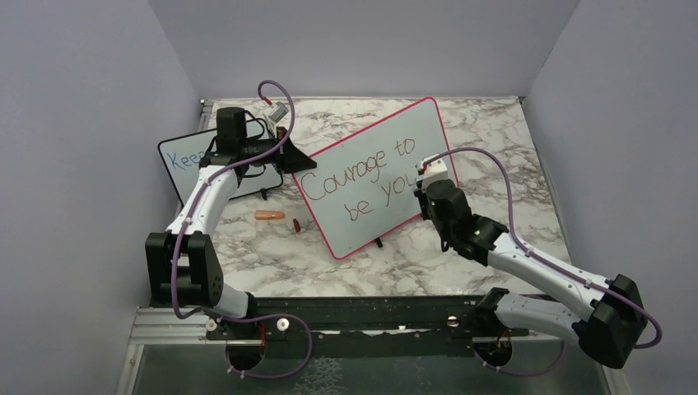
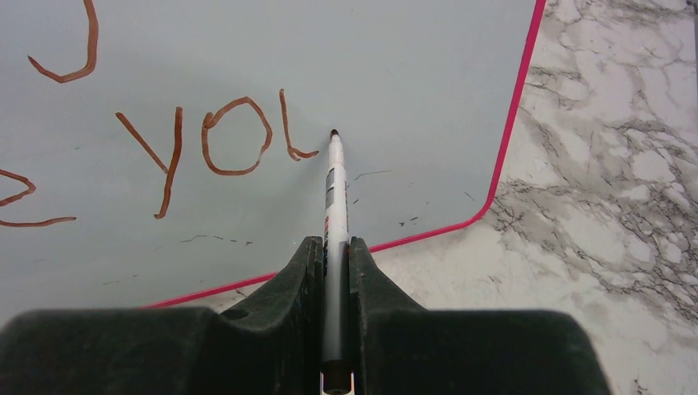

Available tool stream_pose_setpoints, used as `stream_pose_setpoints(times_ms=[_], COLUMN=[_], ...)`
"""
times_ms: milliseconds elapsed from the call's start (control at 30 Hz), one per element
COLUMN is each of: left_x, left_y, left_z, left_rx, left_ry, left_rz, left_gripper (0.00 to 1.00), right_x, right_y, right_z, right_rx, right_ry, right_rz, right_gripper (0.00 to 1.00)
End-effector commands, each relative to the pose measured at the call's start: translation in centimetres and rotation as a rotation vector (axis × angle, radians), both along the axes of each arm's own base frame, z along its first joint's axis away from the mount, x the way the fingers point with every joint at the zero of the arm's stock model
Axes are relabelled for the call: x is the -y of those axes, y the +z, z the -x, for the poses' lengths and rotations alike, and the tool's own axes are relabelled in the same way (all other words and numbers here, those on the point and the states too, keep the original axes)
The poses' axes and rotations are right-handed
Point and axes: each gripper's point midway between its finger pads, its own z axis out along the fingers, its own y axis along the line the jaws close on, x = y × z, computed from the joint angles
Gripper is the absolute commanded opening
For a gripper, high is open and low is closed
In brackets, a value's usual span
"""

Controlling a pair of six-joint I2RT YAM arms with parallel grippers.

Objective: Write a sentence on the whiteboard

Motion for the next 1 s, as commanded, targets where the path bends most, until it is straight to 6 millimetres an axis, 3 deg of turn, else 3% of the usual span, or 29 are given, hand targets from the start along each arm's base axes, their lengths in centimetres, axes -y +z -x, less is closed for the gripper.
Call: stream_pose_setpoints(times_ms=[0, 200, 533, 967], left_x=[-1.1, -1.1, -1.1, -1.1], left_y=[-2.1, -2.1, -2.1, -1.9], left_z=[-1.3, -1.4, -1.4, -1.3], left_rx=[-0.015, -0.018, -0.017, -0.013], left_ry=[0.081, 0.081, 0.082, 0.080], left_rz=[-0.076, -0.076, -0.077, -0.075], left_gripper=[0.00, 0.00, 0.00, 0.00], right_x=[-0.4, -0.6, -1.2, 0.3], right_y=[0.3, -0.7, -0.7, -0.8], right_z=[0.1, 1.0, 1.4, 0.8], right_rx=[-0.009, -0.058, -0.075, -0.043], right_ry=[0.005, 0.030, 0.064, -0.015], right_rz=[-0.045, -0.061, -0.078, -0.038], right_gripper=[0.01, 0.01, 0.01, 0.01])
